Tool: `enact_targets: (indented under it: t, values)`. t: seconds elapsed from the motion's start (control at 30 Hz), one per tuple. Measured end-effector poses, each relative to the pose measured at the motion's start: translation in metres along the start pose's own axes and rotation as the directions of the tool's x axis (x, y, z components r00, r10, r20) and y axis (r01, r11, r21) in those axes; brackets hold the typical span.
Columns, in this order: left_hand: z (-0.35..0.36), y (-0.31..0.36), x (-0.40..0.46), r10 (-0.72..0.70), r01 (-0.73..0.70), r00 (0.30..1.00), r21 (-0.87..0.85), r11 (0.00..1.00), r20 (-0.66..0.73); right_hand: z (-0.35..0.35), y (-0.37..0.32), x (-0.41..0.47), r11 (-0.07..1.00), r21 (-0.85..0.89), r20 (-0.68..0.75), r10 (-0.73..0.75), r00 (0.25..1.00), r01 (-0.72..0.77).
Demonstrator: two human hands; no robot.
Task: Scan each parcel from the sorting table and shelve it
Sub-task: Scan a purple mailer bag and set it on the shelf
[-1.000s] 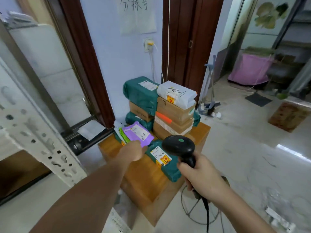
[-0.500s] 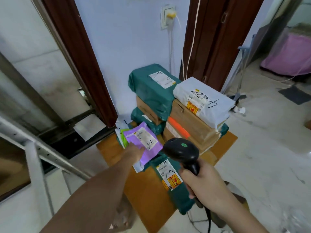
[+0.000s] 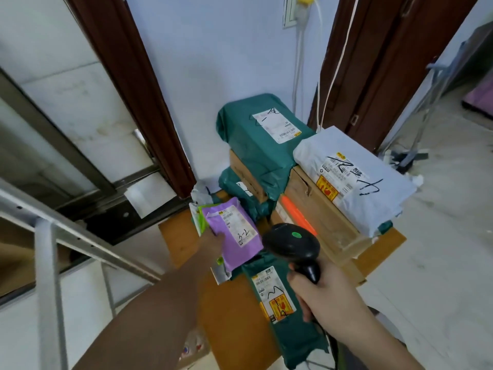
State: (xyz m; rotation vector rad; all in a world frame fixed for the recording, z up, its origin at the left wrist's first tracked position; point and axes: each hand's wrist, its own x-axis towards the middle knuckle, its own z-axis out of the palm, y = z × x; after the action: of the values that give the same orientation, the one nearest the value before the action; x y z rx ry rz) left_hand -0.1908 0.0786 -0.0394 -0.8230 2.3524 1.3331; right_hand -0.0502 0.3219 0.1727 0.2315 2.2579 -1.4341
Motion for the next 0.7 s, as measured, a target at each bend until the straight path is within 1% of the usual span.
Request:
enact_targets:
  t: [0.03,0.07,0.1,0.17,0.2,0.27,0.37,0.47,0.57,0.7]
  values:
    - [-0.005,0.009,-0.012,0.007,-0.005,1.000,-0.049,0.999,0.029,-0.001,-0.002,0.000,1.000,-0.010,0.001,-0.008,1.000,0.008]
    - [-0.013,0.018,-0.023,0.004,-0.001,1.000,-0.091,0.996,0.031,-0.003,-0.006,-0.001,1.000,-0.015,0.000,-0.020,1.000,0.020]
    - [-0.018,0.021,-0.024,0.002,0.001,0.999,-0.099,0.995,0.032,-0.004,-0.010,-0.002,0.999,-0.012,0.002,-0.037,0.999,0.037]
    - [-0.034,0.035,-0.040,0.044,-0.048,0.998,-0.095,0.994,-0.048,-0.006,-0.021,-0.007,0.997,0.006,0.004,-0.080,0.997,0.080]
    - [-0.045,0.045,-0.052,0.064,-0.074,0.995,-0.131,0.989,-0.076,-0.007,-0.029,-0.012,0.994,0.015,-0.003,-0.112,0.994,0.112]
    - [-0.055,0.055,-0.057,0.093,-0.111,0.992,-0.261,0.959,-0.081,-0.008,-0.040,-0.015,0.988,0.026,-0.020,-0.153,0.988,0.154]
    - [-0.076,0.080,-0.081,0.176,-0.198,0.980,-0.442,0.875,-0.091,-0.013,-0.062,-0.030,0.969,0.028,-0.062,-0.243,0.968,0.245]
    - [-0.097,0.106,-0.104,0.289,-0.259,0.957,-0.561,0.786,-0.038,-0.017,-0.083,-0.048,0.941,0.051,-0.129,-0.327,0.936,0.335]
    - [-0.110,0.127,-0.134,0.392,-0.295,0.920,-0.636,0.713,0.013,-0.019,-0.098,-0.065,0.913,0.002,-0.184,-0.400,0.898,0.407]
    - [-0.121,0.149,-0.166,0.488,-0.345,0.871,-0.636,0.691,0.058,-0.017,-0.109,-0.082,0.891,-0.029,-0.268,-0.444,0.855,0.454]
